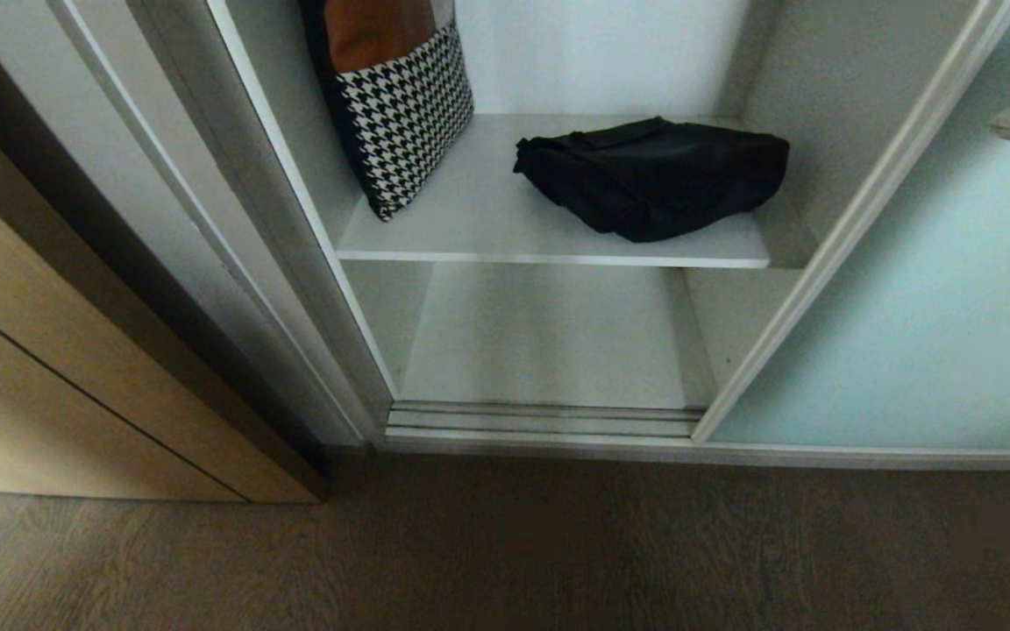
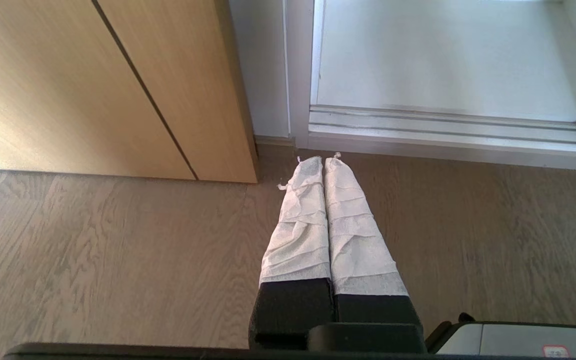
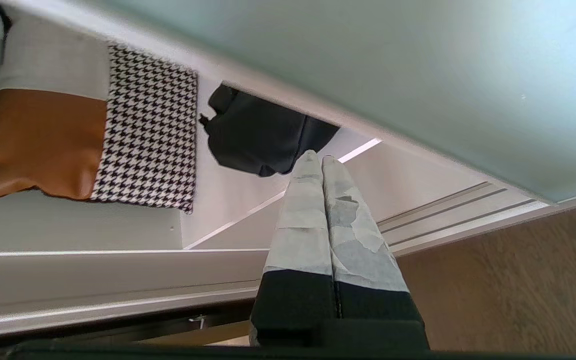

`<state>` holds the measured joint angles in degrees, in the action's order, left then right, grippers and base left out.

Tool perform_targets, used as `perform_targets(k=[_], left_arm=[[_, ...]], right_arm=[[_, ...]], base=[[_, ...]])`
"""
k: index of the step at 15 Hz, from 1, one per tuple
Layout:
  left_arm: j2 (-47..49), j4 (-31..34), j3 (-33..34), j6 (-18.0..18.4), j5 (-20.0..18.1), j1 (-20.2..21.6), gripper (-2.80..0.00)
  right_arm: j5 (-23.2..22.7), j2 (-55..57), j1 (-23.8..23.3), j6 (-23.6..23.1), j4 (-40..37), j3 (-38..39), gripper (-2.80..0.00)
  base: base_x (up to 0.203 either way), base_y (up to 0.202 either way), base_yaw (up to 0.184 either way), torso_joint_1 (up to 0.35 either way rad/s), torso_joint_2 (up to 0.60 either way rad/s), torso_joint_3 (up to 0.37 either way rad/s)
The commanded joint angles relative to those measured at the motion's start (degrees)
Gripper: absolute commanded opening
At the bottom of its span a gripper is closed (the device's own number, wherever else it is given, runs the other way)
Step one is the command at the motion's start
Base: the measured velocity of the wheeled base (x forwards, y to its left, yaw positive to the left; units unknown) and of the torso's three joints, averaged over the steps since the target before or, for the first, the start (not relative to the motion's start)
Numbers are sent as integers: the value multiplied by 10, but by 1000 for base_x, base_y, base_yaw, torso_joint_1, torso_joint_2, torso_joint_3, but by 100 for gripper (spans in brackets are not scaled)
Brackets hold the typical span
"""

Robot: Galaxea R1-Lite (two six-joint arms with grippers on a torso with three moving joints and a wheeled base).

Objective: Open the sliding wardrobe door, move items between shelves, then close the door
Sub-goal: Close the door

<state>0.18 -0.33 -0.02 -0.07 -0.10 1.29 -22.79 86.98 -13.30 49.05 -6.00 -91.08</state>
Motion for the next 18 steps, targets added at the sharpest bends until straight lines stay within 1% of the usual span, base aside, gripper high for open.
perform_targets(k=[1, 9, 14, 18], left_arm=[[1, 0, -1, 0, 0, 0, -280], [0, 0, 0, 0, 0, 0, -280], [0, 0, 0, 0, 0, 0, -280], [0, 0, 0, 0, 0, 0, -280]], right_arm=[[0, 25, 2, 3, 0, -8, -280], [2, 81, 3, 1, 1, -42, -280], [3, 118, 4, 2, 33, -66, -280], [3, 143, 4, 1, 35, -84, -280]], base=[[0, 0, 0, 0, 0, 0], [0, 0, 0, 0, 0, 0], [0, 0, 0, 0, 0, 0], [0, 0, 0, 0, 0, 0]])
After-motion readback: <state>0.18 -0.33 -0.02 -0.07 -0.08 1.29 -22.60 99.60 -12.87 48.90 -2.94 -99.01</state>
